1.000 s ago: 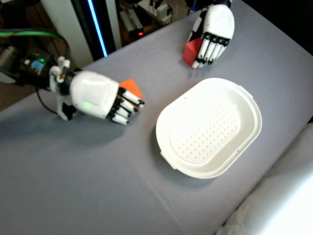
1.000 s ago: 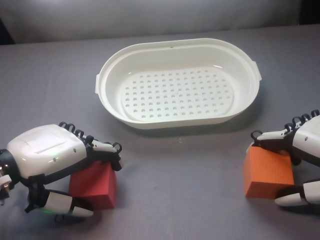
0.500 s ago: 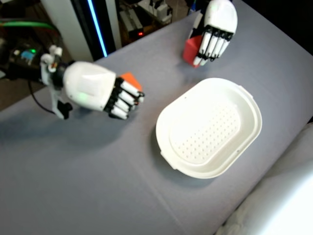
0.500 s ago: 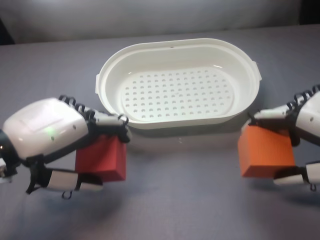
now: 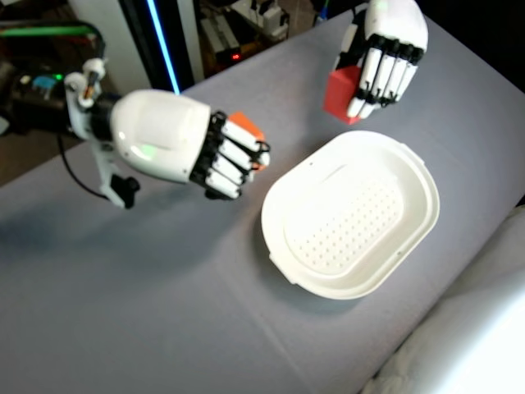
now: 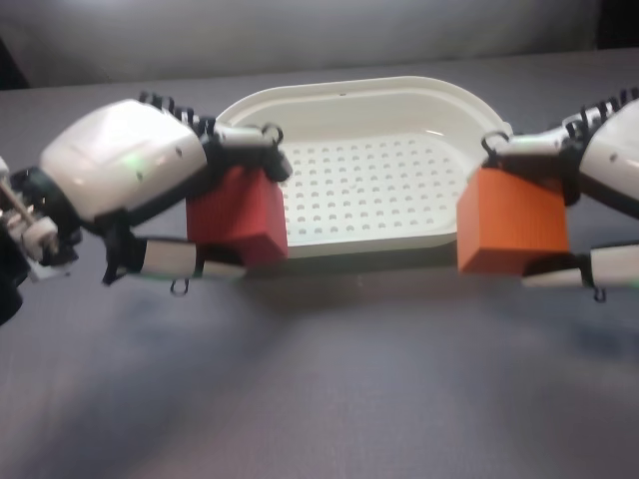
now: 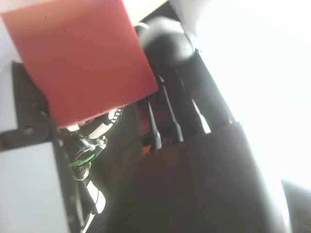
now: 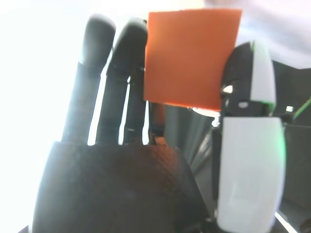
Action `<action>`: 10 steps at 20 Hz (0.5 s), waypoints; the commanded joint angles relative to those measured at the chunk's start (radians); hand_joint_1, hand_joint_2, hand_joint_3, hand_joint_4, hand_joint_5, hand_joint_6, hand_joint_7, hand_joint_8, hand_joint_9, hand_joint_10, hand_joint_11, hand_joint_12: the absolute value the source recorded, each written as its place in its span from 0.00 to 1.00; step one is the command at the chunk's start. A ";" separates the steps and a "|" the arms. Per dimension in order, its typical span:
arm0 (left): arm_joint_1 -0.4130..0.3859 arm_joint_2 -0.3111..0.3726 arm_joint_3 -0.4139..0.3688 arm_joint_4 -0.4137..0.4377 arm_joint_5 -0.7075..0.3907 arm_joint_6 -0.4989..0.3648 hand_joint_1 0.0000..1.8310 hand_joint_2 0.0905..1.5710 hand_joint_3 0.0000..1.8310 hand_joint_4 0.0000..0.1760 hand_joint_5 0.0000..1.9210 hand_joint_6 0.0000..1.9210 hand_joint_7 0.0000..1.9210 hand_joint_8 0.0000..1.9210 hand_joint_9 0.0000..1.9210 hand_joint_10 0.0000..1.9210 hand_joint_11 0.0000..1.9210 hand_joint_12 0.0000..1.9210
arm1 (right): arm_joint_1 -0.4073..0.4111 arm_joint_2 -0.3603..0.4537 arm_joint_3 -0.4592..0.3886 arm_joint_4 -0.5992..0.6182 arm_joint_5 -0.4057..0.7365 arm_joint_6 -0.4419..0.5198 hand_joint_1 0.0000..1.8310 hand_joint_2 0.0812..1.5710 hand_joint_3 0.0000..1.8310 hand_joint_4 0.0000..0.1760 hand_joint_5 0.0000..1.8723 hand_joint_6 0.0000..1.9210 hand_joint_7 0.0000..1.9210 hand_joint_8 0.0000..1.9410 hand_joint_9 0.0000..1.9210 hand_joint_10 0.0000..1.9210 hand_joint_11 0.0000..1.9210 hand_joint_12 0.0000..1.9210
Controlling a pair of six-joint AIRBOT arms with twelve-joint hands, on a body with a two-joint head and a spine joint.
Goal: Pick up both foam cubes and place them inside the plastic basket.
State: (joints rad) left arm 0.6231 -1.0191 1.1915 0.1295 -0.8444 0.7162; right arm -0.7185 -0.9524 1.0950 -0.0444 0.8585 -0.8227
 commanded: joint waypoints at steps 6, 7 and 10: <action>-0.140 -0.081 0.096 -0.027 0.005 0.018 0.70 0.71 0.00 0.00 0.43 0.56 0.52 0.57 0.51 0.62 0.45 0.77 | 0.138 -0.077 0.104 0.020 0.016 0.002 0.74 0.75 0.00 0.00 0.34 0.67 0.44 0.62 0.44 0.75 0.41 0.82; -0.156 -0.093 0.110 -0.032 0.026 0.024 0.70 0.71 0.00 0.00 0.43 0.56 0.52 0.57 0.51 0.62 0.45 0.77 | 0.157 -0.090 0.115 0.019 0.003 -0.002 0.74 0.75 0.00 0.00 0.34 0.67 0.44 0.62 0.44 0.75 0.41 0.82; -0.202 -0.136 0.162 -0.058 0.094 0.050 0.68 0.71 0.00 0.00 0.44 0.54 0.52 0.60 0.50 0.60 0.41 0.82 | 0.209 -0.147 0.177 0.021 -0.065 -0.012 0.67 0.75 0.00 0.00 0.38 0.65 0.49 0.65 0.49 0.63 0.40 0.88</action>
State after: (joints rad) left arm 0.4324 -1.1633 1.3556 0.0822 -0.6609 0.7643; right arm -0.5190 -1.1069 1.2758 -0.0334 0.6975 -0.8349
